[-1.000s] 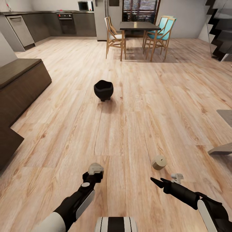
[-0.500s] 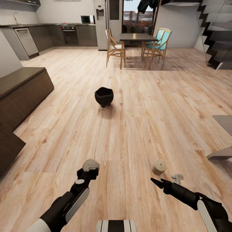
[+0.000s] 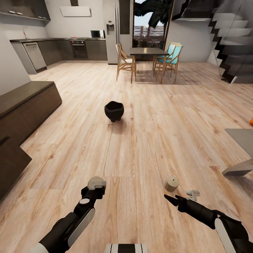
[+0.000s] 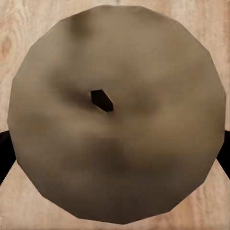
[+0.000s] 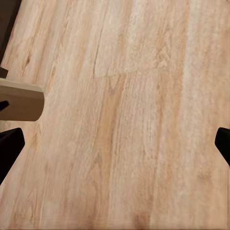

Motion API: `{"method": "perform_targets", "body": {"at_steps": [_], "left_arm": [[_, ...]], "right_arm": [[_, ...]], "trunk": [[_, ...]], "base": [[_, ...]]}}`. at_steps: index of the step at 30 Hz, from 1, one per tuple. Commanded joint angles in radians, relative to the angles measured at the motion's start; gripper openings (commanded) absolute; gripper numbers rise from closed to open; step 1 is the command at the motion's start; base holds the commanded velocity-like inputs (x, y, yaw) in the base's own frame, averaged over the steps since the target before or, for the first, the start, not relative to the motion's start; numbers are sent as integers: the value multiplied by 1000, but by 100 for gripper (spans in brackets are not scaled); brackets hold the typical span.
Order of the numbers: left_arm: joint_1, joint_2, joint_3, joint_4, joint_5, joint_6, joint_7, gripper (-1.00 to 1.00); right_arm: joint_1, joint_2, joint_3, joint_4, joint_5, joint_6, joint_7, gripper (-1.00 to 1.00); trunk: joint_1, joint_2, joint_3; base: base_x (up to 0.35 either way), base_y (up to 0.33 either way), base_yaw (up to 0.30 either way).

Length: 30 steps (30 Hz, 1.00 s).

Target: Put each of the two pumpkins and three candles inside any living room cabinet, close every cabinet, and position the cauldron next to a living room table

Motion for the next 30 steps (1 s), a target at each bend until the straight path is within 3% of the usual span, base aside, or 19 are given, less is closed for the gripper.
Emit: {"method": "perform_targets", "body": {"at_steps": [1, 30], "left_arm": [[-1, 1, -4, -1, 9, 2, 9, -100], [0, 1, -3, 1, 9, 2, 9, -100]], "right_arm": [[0, 0, -1, 0, -1, 7, 1, 100], [0, 1, 0, 0, 10, 7, 2, 100]], "trunk": [[-1, 0, 3], [-14, 7, 115]], "base": [[-41, 0, 0], [-2, 0, 0]]}}
